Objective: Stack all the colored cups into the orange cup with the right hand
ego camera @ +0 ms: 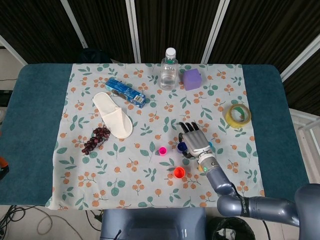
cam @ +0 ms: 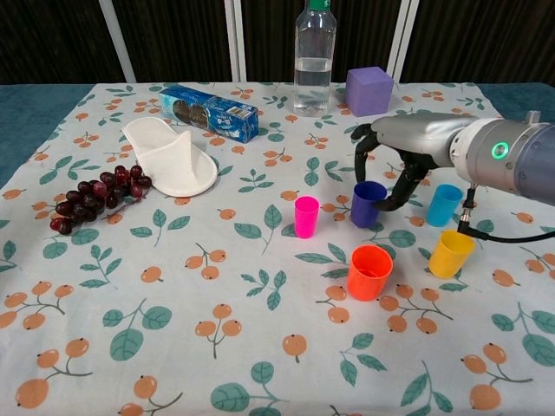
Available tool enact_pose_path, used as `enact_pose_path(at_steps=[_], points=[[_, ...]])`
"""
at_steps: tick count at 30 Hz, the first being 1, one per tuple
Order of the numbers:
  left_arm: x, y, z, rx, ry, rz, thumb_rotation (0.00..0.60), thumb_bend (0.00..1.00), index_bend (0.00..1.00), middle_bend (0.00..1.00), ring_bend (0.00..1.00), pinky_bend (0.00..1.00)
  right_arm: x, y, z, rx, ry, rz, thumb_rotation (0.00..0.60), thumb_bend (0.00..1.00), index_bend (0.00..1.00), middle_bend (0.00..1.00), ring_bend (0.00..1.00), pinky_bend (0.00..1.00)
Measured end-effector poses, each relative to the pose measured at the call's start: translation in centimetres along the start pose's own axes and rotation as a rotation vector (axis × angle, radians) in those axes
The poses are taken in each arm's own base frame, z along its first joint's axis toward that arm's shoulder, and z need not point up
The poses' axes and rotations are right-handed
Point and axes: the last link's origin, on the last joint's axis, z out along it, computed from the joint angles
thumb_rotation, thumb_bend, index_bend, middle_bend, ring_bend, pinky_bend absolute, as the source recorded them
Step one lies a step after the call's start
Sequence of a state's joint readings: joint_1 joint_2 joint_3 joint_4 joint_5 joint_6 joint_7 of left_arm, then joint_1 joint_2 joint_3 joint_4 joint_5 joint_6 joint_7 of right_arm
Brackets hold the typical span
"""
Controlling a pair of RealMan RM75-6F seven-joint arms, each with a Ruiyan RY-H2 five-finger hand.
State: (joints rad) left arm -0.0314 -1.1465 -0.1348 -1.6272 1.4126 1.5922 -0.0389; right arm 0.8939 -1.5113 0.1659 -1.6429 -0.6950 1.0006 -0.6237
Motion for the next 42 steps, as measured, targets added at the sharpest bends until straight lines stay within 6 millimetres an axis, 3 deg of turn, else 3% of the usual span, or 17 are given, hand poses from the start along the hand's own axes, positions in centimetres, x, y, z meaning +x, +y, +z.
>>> enact_pose_path(at_steps=[7,14,23,29,42], points=[[0.0,0.0,0.0,-0.002,-0.001,0.001,0.600,0.75,0.13,0.01,0.00,0.00,2.1,-0.1,-1.6,0.026,0.037,-0.003,0.600,0.38,0.47,0.00,0.00,0.01],[0.0,0.0,0.0,0.000,0.000,0.001,0.600,0.75,0.13,0.01,0.00,0.00,3.8,-0.2,-5.4,0.086,0.067,-0.022,0.600,0.38,0.47,0.00,0.00,0.01],[0.0,0.1,-0.1,-0.003,0.002,0.004,0.600,0.75,0.13,0.01,0.00,0.00,3.2,-0.3,-10.2,0.161,0.073,-0.048,0.600,0.38,0.47,0.00,0.00,0.01],[0.0,0.1,-0.1,-0.001,0.002,0.004,0.600,0.75,0.13,0.01,0.00,0.00,2.1,-0.5,-11.2,0.185,0.081,-0.049,0.600,0.38,0.47,0.00,0.00,0.01],[0.0,0.1,-0.1,-0.002,0.000,0.005,0.600,0.75,0.13,0.01,0.00,0.00,0.3,-1.9,-10.9,0.217,0.078,-0.041,0.600,0.38,0.47,0.00,0.00,0.01]])
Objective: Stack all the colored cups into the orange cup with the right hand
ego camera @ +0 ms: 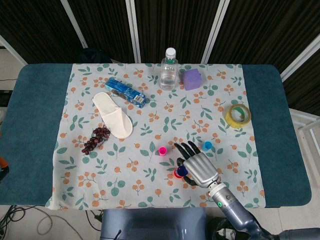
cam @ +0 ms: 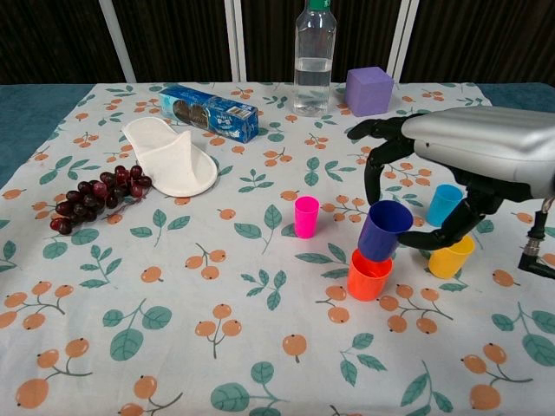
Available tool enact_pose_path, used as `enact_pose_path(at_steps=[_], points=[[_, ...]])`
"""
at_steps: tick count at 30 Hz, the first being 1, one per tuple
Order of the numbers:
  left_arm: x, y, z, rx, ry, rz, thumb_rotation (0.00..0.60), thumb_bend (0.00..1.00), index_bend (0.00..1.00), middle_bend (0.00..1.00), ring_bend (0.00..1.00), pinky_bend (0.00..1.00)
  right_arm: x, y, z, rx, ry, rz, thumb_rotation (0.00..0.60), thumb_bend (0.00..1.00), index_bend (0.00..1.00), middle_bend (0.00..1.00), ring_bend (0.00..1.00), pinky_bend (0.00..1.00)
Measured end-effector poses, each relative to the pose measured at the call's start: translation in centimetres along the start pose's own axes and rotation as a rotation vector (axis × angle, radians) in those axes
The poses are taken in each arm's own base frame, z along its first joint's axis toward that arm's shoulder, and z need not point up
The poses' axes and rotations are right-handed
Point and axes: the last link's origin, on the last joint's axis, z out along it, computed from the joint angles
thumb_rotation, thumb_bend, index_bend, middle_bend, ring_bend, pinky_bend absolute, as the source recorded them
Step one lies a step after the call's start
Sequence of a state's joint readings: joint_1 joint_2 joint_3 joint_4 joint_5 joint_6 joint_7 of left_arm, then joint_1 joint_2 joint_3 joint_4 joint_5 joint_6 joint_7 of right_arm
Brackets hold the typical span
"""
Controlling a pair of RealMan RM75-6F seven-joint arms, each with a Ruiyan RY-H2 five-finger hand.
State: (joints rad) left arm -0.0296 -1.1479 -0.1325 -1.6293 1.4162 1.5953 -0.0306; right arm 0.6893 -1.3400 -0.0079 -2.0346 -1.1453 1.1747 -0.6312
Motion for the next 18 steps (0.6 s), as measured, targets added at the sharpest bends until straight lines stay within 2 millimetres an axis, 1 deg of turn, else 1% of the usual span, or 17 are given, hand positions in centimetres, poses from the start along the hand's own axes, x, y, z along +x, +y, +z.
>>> enact_pose_path(at_steps=[18], points=[[0.0,-0.1,0.0,0.004,0.000,0.000,0.600,0.75,0.13,0.01,0.00,0.00,-1.6,0.3,1.0,-0.015,-0.044,0.003,0.600,0.38,0.47,0.00,0.00,0.01]])
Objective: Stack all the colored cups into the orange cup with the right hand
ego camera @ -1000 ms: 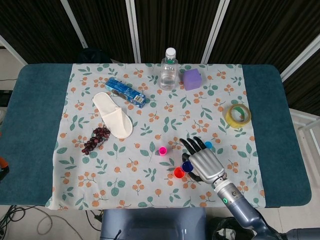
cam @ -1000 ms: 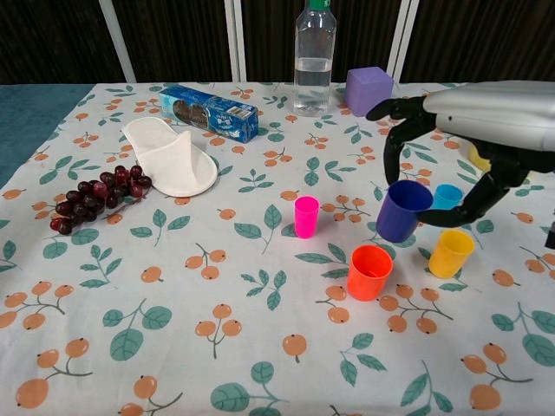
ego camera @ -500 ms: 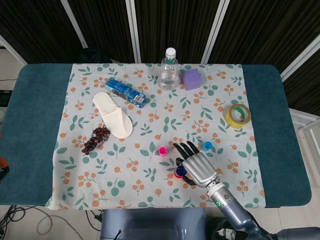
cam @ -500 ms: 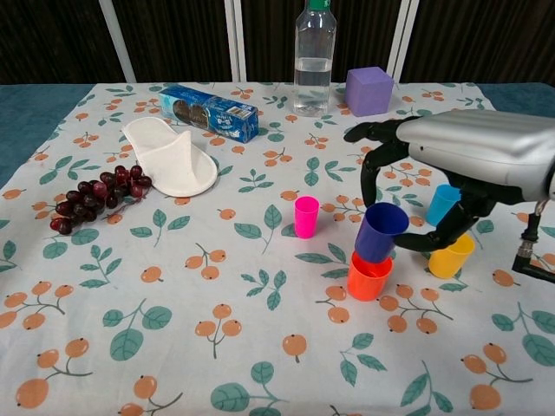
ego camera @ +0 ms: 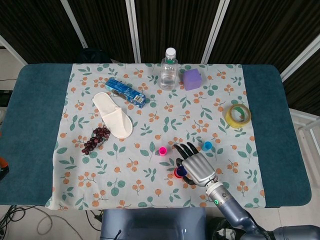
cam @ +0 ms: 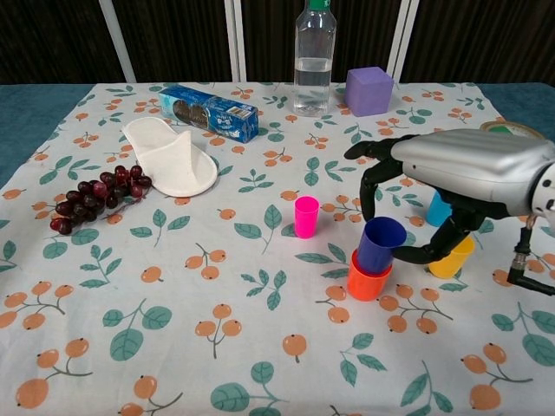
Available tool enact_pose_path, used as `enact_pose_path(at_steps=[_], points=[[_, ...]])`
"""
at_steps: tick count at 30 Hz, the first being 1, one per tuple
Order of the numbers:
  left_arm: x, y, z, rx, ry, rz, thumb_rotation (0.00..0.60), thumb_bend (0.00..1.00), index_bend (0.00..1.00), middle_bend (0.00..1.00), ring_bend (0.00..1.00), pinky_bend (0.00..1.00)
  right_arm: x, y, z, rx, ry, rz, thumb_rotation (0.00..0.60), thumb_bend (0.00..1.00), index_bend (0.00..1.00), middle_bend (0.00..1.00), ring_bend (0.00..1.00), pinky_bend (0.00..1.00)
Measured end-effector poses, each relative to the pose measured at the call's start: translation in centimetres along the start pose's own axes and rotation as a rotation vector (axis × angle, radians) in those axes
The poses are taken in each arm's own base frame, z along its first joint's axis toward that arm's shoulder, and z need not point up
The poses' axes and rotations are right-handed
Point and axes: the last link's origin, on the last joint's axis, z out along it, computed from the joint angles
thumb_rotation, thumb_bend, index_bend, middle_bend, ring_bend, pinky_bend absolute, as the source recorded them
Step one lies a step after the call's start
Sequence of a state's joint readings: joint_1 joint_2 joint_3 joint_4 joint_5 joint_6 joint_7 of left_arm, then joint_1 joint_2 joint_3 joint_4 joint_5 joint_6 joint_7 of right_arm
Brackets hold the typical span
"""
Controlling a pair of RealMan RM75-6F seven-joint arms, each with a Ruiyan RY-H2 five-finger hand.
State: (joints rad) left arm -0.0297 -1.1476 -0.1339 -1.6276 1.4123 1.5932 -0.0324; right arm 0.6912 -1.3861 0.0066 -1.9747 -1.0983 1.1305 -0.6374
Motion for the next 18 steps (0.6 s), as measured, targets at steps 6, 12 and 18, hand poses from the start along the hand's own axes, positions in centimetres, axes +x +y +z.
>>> enact_pose_path(at_steps=[6,12,18], points=[[0.0,0.0,0.0,0.001,0.001,0.000,0.600,0.75,0.13,0.01,0.00,0.00,-0.3,0.0,0.1,-0.002,-0.009,0.005,0.600,0.38,0.47,0.00,0.00,0.01],[0.1,-0.1,0.0,0.001,0.003,-0.001,0.600,0.76,0.13,0.01,0.00,0.00,-0.7,0.1,0.2,-0.008,-0.018,0.006,0.600,0.38,0.09,0.00,0.00,0.01],[0.1,-0.1,0.1,0.003,0.005,-0.002,0.600,0.76,0.13,0.01,0.00,0.00,-1.3,0.6,0.1,-0.038,-0.061,-0.001,0.600,0.38,0.00,0.00,0.00,0.01]])
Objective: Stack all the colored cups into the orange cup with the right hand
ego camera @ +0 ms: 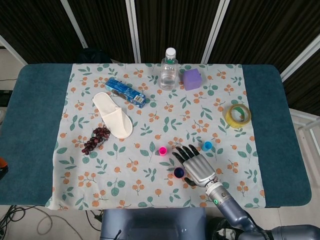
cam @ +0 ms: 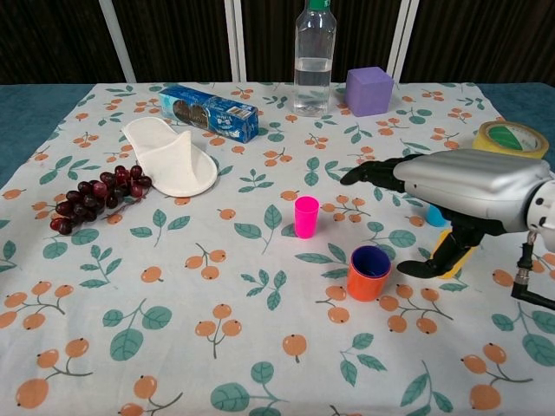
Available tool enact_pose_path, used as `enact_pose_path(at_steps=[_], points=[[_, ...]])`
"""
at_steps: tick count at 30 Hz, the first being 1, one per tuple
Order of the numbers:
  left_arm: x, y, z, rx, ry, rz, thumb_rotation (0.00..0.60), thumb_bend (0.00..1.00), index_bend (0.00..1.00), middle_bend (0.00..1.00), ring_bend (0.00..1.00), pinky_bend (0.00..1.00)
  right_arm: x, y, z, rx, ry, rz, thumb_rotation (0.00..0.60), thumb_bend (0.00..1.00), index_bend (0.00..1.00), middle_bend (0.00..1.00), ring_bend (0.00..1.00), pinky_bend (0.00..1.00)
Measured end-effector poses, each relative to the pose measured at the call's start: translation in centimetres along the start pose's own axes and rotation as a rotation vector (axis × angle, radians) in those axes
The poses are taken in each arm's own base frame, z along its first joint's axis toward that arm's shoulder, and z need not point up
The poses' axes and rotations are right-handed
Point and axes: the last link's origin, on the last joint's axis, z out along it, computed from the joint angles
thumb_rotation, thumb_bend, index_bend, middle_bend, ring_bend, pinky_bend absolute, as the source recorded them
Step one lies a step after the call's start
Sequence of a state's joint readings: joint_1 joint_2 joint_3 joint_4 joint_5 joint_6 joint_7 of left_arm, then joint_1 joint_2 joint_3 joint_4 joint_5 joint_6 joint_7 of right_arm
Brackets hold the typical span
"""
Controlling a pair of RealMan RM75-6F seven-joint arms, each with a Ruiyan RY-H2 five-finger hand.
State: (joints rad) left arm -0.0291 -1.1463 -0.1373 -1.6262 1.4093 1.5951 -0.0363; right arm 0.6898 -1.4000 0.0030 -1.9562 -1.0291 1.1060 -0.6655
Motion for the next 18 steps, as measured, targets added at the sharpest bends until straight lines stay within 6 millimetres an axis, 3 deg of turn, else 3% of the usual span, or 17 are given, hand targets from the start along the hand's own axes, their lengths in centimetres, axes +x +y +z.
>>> enact_pose_path(at_steps=[11,18], points=[[0.0,0.0,0.0,-0.003,0.001,0.001,0.600,0.75,0.13,0.01,0.00,0.00,1.8,0.6,-0.7,-0.026,0.049,-0.008,0.600,0.38,0.00,0.00,0.00,0.01],[0.0,0.1,-0.1,-0.005,0.000,0.002,0.600,0.75,0.13,0.01,0.00,0.00,3.7,2.2,-1.5,-0.076,0.102,-0.012,0.600,0.38,0.00,0.00,0.00,0.01]])
